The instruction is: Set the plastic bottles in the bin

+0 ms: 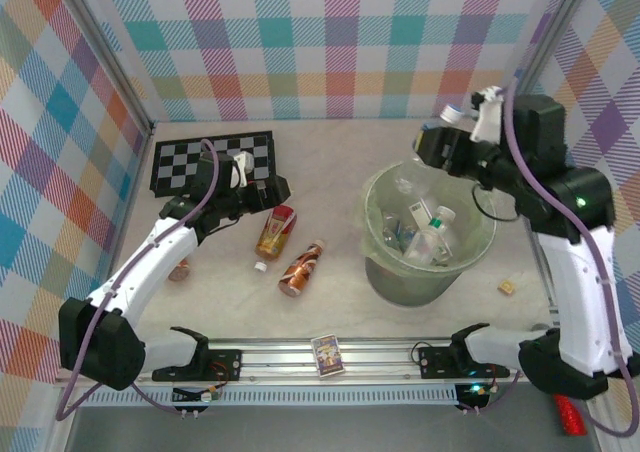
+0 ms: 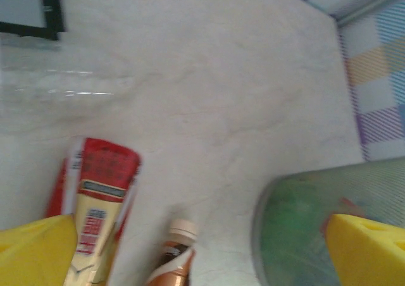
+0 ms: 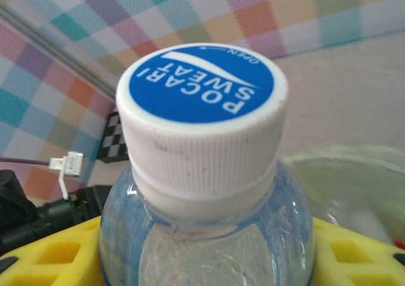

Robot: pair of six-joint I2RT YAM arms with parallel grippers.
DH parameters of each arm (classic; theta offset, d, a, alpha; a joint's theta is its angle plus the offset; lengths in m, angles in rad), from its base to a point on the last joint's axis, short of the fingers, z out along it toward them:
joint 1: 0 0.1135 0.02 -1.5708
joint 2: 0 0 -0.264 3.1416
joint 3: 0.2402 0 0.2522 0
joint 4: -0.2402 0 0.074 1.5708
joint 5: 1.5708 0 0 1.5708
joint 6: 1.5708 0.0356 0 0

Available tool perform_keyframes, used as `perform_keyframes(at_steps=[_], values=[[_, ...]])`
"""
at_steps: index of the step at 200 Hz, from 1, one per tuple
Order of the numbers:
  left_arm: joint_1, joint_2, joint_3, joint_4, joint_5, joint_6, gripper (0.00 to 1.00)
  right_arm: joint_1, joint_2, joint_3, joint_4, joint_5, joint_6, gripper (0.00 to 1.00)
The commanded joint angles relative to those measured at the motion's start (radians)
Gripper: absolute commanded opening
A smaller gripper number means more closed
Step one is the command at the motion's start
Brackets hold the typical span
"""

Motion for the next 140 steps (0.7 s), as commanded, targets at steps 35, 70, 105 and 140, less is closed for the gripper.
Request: perform_keyframes(at_steps=[35, 70, 105, 140], values=[[0.008, 0.058, -0.009, -0.091, -0.129, 0.101, 1.00, -0.019, 0.037, -0.121, -0.106, 0.087, -0.004, 0.44], [0.007, 0.074, -0.055, -0.088, -0.146, 0.118, 1.00, -0.031, 0.053, -0.250, -0.007, 0.042, 0.048, 0.44], [0.007, 0.103, -0.072, -0.095, -0.131, 0.134, 1.00, -0.033, 0.058, -0.388, 0.093, -0.057, 0.142, 0.44], [0.007, 0.118, -0.080, -0.097, -0.122, 0.142, 1.00, -0.034, 0.061, -0.491, 0.148, -0.112, 0.246, 0.45]])
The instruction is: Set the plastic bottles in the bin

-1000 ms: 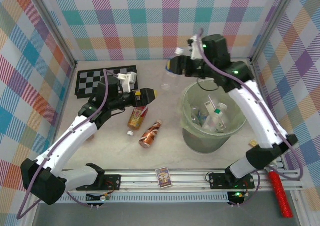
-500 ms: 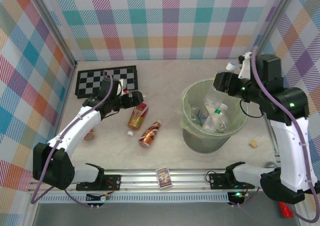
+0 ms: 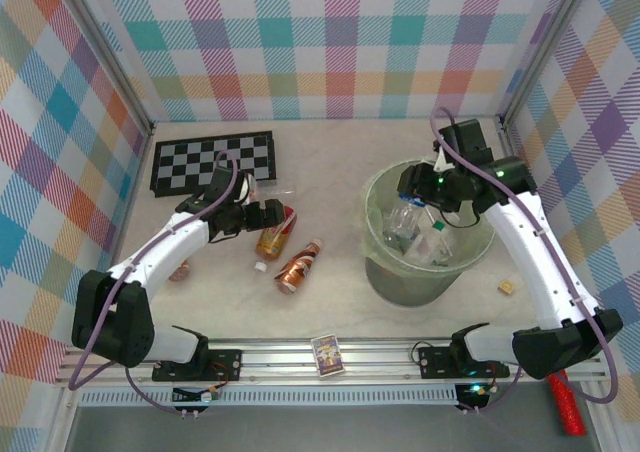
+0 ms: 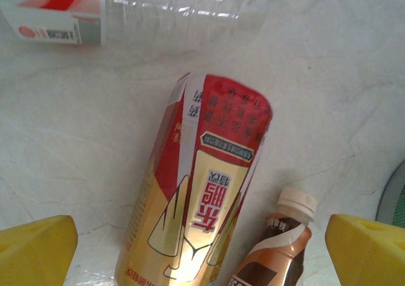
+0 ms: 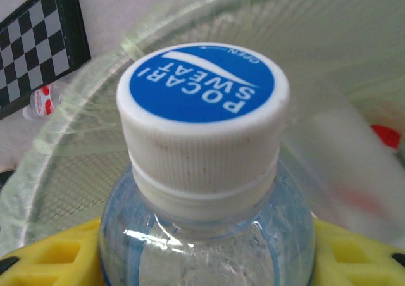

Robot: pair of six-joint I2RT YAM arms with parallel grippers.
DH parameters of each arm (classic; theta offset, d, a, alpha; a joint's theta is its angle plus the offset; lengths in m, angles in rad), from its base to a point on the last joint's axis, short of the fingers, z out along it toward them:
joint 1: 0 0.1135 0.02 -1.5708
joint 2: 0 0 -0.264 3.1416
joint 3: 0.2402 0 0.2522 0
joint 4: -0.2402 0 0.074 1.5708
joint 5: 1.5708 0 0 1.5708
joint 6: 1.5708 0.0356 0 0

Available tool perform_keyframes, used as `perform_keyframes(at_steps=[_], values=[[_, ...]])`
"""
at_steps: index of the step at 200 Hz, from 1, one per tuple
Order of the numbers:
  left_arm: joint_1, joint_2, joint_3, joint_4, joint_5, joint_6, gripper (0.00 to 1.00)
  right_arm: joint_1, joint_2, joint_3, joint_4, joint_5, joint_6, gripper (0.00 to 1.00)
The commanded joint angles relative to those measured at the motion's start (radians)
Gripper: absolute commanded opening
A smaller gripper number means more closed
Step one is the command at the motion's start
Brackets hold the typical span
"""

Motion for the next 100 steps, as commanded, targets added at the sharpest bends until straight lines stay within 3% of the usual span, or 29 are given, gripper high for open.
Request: perform_keyframes(at_steps=[1, 100], values=[[0.003, 0.007, -0.008, -0.016, 0.002, 0.030, 1.00, -0.008, -0.011, -0.043, 0.069, -0.070, 0.102, 0.45], [0.002, 0.029, -0.013, -0.044, -0.002, 0.057, 1.00, -0.008, 0.020, -0.223, 0.149, -0.092, 0.206, 0.51]])
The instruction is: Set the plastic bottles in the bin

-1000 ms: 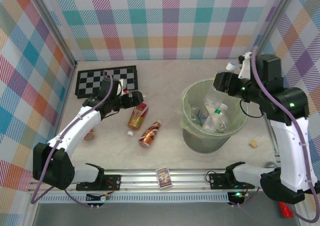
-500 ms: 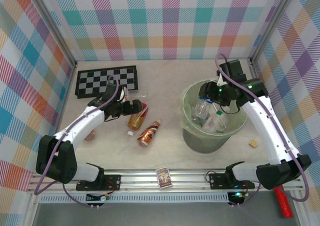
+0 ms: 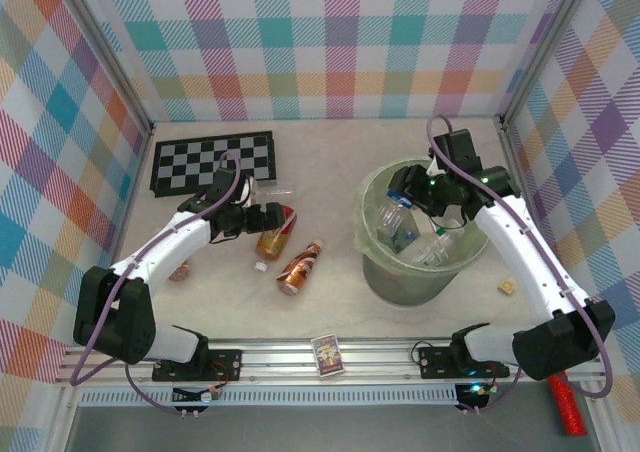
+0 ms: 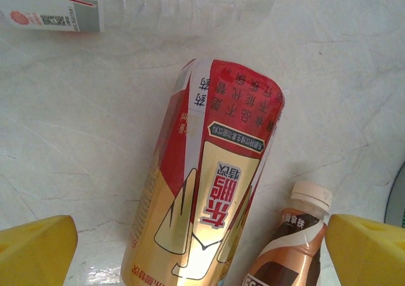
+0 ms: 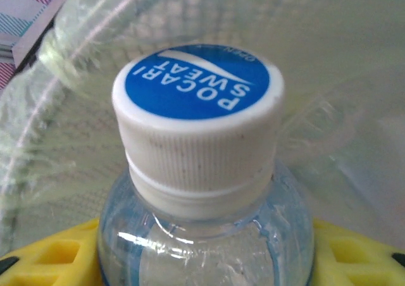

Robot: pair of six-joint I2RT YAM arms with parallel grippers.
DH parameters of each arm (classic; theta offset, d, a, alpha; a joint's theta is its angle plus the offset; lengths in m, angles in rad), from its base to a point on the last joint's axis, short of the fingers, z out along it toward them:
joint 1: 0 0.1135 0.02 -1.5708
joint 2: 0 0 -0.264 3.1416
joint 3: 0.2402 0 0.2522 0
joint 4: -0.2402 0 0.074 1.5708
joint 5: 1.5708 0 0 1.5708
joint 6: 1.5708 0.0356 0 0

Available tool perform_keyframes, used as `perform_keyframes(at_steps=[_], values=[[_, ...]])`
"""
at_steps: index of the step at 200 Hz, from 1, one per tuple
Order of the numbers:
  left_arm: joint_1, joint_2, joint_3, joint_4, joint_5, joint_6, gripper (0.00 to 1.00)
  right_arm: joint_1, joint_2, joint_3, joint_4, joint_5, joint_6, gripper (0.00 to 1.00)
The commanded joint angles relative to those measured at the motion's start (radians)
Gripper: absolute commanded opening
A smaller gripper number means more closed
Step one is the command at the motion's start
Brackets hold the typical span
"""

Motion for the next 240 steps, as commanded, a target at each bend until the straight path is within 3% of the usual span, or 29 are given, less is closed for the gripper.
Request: perform_keyframes(at_steps=[1, 111, 240], values=[[0.002, 0.012, -0.010, -0.035, -0.005, 0.027, 1.00, 0.002, 0.023, -0.057, -0.069, -0.012, 0.055, 0.51], [-0.010, 0.036, -0.019, -0.039, -0.002, 0.036, 1.00, 0.002, -0.083, 0.178, -0.284, 0.080, -0.060, 0.83], [-0.060, 0.101, -0.095, 0.001, 0.059, 0.010, 1.00, 0.002, -0.125, 0.204, -0.158, 0.031, -0.109, 0.80]])
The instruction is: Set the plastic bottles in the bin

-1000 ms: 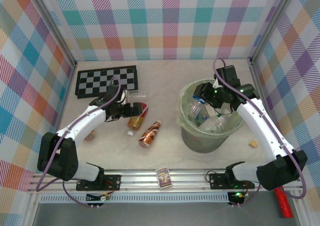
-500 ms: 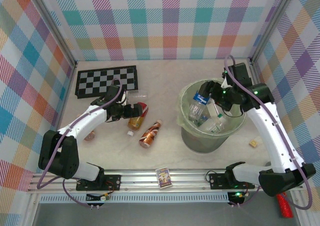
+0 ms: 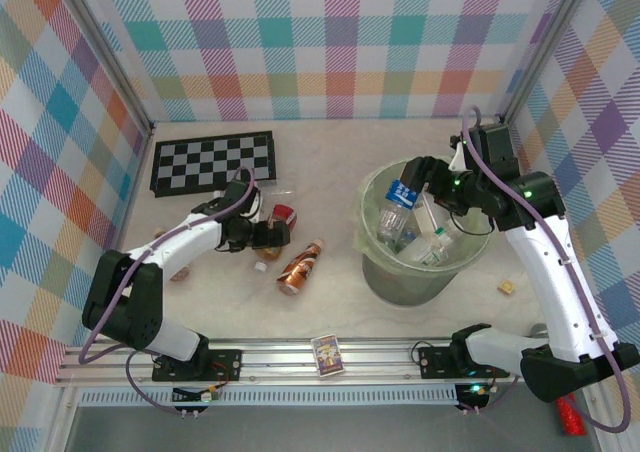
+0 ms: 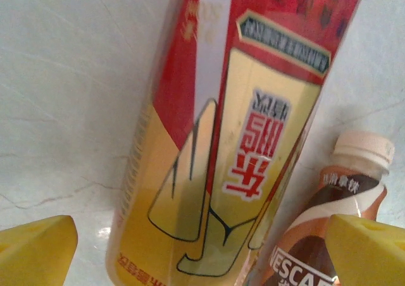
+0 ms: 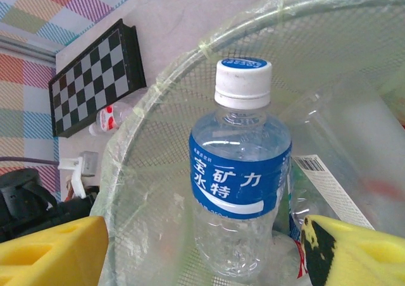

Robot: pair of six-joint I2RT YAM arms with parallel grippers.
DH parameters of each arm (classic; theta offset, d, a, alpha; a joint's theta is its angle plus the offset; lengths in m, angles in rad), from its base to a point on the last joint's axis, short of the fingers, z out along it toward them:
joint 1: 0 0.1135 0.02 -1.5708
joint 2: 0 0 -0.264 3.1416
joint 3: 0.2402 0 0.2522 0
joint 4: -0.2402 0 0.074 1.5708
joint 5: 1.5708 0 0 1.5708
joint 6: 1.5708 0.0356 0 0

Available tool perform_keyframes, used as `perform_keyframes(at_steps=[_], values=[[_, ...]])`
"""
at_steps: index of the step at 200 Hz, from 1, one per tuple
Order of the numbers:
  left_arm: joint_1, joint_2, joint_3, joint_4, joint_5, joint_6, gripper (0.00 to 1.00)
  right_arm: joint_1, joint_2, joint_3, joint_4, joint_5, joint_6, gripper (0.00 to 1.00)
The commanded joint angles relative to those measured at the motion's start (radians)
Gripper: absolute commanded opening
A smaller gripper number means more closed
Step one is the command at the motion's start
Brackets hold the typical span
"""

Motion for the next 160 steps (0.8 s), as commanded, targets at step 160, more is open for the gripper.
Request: perform_keyframes(at_steps=[160], values=[[-0.068, 0.043, 0.073, -0.098, -0.088, 0.023, 0.63, 0.001, -0.035, -0.034, 0.122, -0.018, -0.028, 0.81]])
